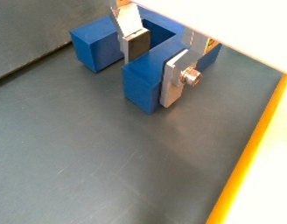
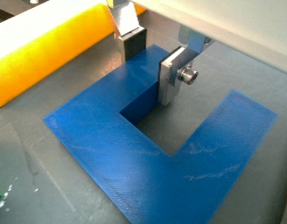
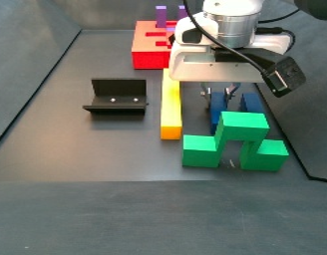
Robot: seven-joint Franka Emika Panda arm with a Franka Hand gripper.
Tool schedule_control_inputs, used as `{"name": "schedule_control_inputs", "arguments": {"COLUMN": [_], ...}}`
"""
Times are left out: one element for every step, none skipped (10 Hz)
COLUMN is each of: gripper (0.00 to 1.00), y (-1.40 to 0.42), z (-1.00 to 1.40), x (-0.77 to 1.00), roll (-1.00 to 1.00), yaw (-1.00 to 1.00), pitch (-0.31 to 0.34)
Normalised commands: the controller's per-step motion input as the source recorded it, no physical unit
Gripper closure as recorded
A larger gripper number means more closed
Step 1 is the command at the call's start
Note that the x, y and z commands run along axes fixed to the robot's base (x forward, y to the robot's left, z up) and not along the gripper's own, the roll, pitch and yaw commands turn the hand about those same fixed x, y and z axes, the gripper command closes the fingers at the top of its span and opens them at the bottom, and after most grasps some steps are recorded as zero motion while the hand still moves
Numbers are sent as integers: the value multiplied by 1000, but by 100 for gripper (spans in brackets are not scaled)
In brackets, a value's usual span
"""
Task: Pick up the blue object. Move up. Place the blue object on the fixture. Regrasp the blue object. Move to above the board. Insert the blue object.
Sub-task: Pick up the blue object, then move up, then place the blue object on the fixture.
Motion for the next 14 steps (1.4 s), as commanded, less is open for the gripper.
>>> {"name": "schedule_control_inputs", "arguments": {"gripper": [100,100,100,100,100,100,100,100,100,100,100,100,100,100], "y": [0,0,0,0,0,77,63,28,0,0,-54,-63,-11,0], "z": [0,0,0,0,833,790,606,319,-20,-49,0,69,437,571], "x": [0,0,0,0,0,-76,-105,-63,0,0,37,343,614,551], "roll": [0,0,0,0,0,8,31,63,0,0,-123,-363,-809,-1000], "yaw": [0,0,0,0,0,27,10,5,0,0,-49,-189,-440,-497], "pitch": [0,0,0,0,0,34,39,12,0,0,0,0,0,0]}}
